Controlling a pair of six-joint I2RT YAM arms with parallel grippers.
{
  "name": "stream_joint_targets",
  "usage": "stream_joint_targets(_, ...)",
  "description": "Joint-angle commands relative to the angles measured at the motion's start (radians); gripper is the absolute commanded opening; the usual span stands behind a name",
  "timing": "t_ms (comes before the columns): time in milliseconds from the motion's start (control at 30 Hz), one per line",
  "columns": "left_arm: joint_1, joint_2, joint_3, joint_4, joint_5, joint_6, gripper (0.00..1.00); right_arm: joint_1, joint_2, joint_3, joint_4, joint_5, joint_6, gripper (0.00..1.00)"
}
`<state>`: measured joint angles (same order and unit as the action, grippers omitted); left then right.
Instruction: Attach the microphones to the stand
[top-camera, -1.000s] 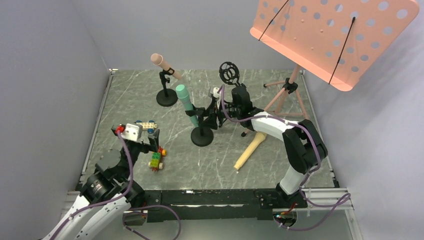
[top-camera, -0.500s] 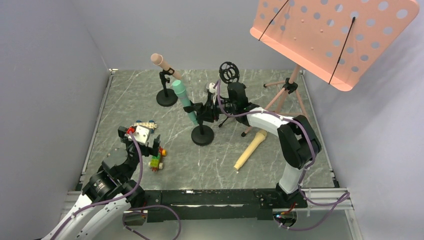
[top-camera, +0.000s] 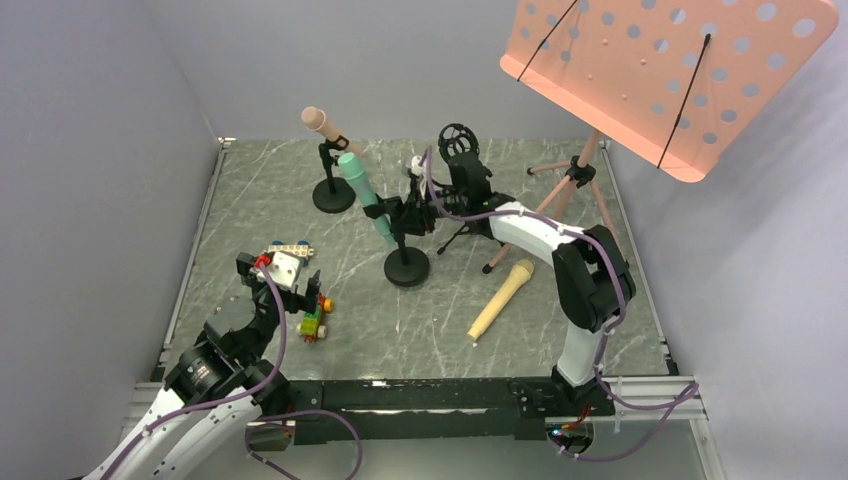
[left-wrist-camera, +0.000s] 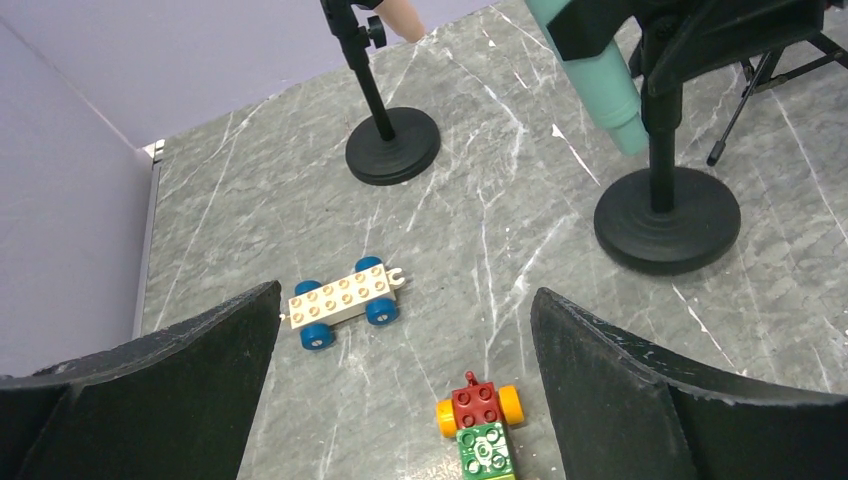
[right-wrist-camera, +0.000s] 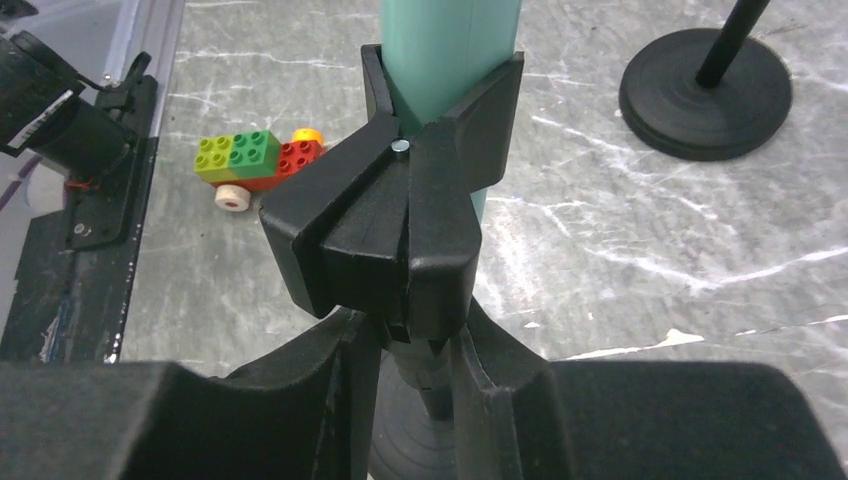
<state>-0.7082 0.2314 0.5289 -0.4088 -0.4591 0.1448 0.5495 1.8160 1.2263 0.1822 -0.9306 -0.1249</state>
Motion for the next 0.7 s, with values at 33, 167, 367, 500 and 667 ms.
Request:
stream_joint_targets(33,-0.001,0.004,0.005,0.017,-0.002,0.018,0.99,0.001,0.010,0.273,-0.276,0.020,-0.213,0.00)
stream_joint_targets(167,-0.001,-0.012,0.003,0.016,-0.012,0.019,0.99,0.000,0.082,0.423,-0.331,0.060,-0.234,0.00)
stream_joint_targets(367,-0.001,-0.048,-0.007,0.024,-0.020,0.022,0.99,-0.001,0.227,0.620,-0.260,0.157,-0.190,0.00)
stream_joint_targets(500,-0.002,-0.057,-0.009,0.019,-0.029,0.018,0.99,-0.011,0.364,0.786,-0.229,0.245,-0.176,0.00)
stream_joint_targets(667,-0.001,-0.066,-0.012,0.024,-0.032,0.017,0.99,-0.030,0.493,0.967,-0.190,0.324,-0.142,0.00)
